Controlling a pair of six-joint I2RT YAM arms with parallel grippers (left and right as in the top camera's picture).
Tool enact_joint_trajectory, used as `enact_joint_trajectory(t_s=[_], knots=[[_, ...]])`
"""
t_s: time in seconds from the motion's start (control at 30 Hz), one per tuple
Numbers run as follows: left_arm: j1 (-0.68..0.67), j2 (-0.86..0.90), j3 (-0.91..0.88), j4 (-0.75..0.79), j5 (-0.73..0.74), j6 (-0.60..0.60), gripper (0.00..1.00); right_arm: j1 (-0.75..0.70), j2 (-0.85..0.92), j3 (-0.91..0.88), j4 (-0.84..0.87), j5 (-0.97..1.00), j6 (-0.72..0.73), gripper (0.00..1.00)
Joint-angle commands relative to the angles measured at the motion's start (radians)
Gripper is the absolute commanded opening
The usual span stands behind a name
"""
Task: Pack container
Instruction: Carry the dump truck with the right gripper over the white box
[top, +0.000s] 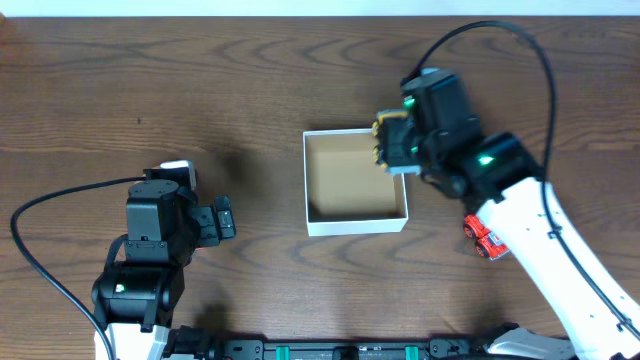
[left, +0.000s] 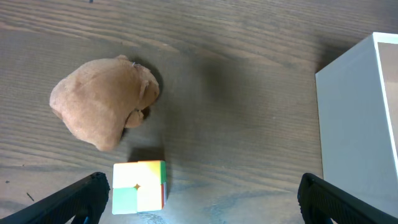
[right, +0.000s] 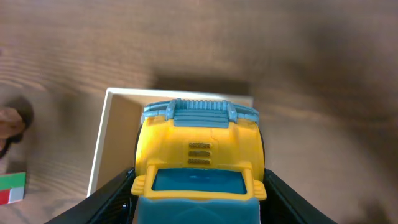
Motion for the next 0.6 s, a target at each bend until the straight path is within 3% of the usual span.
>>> enact_joint_trajectory(t_s=[0.0,0.57], knots=[[-0.002,-0.001,0.026,0.0,-0.001,-0.006,0.98,0.045,0.066,0.007,-0.018,0.13,0.135,0.01],[-0.002,-0.001,0.026,0.0,-0.001,-0.006,0.98,0.046,0.418,0.006,0.054,0.095,0.071,0.01]])
